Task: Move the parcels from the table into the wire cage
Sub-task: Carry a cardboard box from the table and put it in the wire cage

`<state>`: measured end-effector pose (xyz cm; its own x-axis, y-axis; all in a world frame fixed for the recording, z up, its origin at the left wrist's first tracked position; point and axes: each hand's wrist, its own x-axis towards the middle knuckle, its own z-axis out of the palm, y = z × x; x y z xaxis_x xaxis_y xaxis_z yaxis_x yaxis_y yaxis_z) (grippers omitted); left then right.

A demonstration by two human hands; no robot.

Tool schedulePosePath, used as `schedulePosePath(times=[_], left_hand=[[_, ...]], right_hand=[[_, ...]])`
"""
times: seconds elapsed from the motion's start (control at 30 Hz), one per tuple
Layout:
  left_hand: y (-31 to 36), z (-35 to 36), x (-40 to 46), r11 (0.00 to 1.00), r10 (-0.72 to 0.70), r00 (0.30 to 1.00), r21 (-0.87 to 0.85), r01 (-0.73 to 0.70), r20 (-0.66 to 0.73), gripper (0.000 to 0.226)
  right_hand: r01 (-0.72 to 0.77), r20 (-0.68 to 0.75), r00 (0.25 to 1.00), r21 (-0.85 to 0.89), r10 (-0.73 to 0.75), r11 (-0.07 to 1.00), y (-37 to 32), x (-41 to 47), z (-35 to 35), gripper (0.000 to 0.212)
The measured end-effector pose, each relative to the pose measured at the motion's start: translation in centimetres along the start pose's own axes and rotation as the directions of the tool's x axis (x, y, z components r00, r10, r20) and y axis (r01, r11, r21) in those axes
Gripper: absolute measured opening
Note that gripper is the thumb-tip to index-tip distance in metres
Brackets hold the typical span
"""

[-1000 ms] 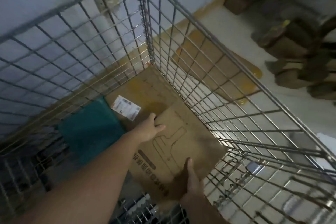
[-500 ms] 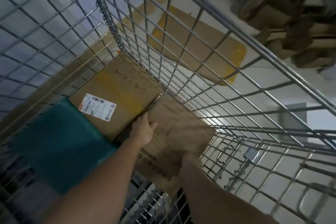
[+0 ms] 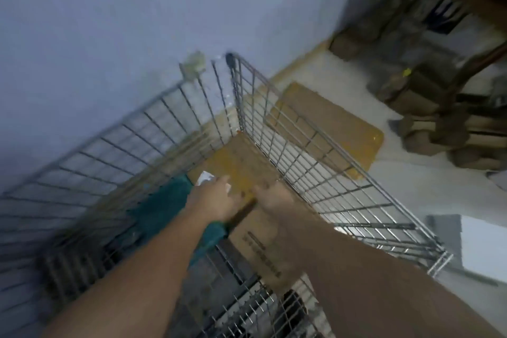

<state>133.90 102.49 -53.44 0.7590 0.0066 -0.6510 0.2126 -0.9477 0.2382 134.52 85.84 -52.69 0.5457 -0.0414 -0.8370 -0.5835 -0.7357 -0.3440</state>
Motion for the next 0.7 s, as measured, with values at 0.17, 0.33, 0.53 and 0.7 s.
schedulePosePath(times=[0.17,0.33,0.53,0.7], left_hand=[[-0.7,-21.5,-15.4,0.99,-0.066,0.944,0.1,0.104,-0.324,0.085],[-1.3,-37.2,-33.6,0.971,-0.13,0.798,0.088,0.224,-0.589,0.087],[-1.9,-42.8,-55.6,0.888,-0.379,0.525,-0.141,0.437,-0.762,0.085],[0.7,-39.2,-71.9,0.75,-0.583,0.29,-0.365,0.551,-0.759,0.088]], right_hand=[[0.473,0.062,0.85,-0.527,-0.523,0.706,-15.7,-17.4,-10.7,0.077],[0.546,0.078,0.65,-0.74,-0.756,0.393,-27.7,-35.4,-17.8,0.082],[0.601,0.166,0.333,-0.796,-0.928,0.072,-35.0,-54.4,-20.1,0.084],[0.65,0.337,0.103,-0.735,-0.936,-0.193,-34.1,-66.9,-16.5,0.082]])
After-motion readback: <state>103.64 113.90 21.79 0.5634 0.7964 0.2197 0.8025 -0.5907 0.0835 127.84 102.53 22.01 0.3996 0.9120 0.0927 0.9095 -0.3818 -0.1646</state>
